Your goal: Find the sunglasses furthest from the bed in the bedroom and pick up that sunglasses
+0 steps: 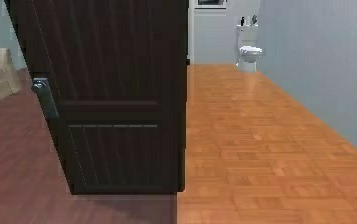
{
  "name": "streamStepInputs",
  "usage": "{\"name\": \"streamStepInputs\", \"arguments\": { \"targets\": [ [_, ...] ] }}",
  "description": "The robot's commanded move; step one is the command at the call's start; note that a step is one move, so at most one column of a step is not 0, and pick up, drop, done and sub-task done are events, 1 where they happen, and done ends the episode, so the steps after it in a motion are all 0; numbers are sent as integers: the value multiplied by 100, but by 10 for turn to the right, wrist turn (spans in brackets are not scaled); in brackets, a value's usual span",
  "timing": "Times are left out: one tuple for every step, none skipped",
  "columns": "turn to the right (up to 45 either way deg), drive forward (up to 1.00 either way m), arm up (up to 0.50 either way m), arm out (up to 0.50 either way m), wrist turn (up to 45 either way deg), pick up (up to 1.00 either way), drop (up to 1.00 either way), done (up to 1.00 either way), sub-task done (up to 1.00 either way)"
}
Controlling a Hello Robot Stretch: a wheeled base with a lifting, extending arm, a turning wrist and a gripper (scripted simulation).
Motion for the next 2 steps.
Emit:
{"name": "streamStepInputs", "arguments": {
  "targets": [
    [0, 15, 0, 0, 0, 0, 0, 0, 0],
    [-450, 0, 0, 0, 0, 0, 0, 0, 0]
  ]
}}
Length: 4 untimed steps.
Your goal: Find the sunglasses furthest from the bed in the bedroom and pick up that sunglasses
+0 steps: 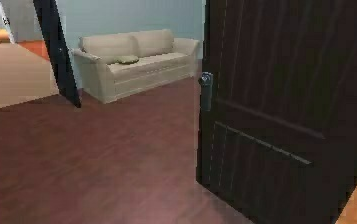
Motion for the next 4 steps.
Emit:
{"name": "streamStepInputs", "arguments": {
  "targets": [
    [-390, 0, 0, 0, 0, 0, 0, 0, 0],
    [0, 100, 0, 0, 0, 0, 0, 0, 0],
    [0, 100, 0, 0, 0, 0, 0, 0, 0],
    [-30, 0, 0, 0, 0, 0, 0, 0, 0]
  ]
}}
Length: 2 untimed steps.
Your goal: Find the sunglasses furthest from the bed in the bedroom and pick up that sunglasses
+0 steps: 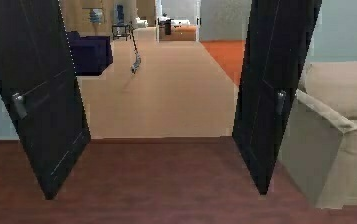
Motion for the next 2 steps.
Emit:
{"name": "streamStepInputs", "arguments": {
  "targets": [
    [0, 100, 0, 0, 0, 0, 0, 0, 0],
    [0, 100, 0, 0, 0, 0, 0, 0, 0]
  ]
}}
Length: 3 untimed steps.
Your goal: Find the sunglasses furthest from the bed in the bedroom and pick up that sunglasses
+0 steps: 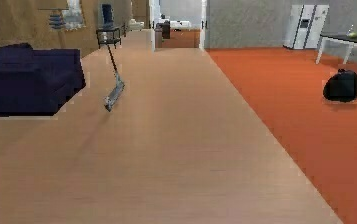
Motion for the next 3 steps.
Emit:
{"name": "streamStepInputs", "arguments": {
  "targets": [
    [0, 100, 0, 0, 0, 0, 0, 0, 0],
    [0, 100, 0, 0, 0, 0, 0, 0, 0],
    [0, 100, 0, 0, 0, 0, 0, 0, 0]
  ]
}}
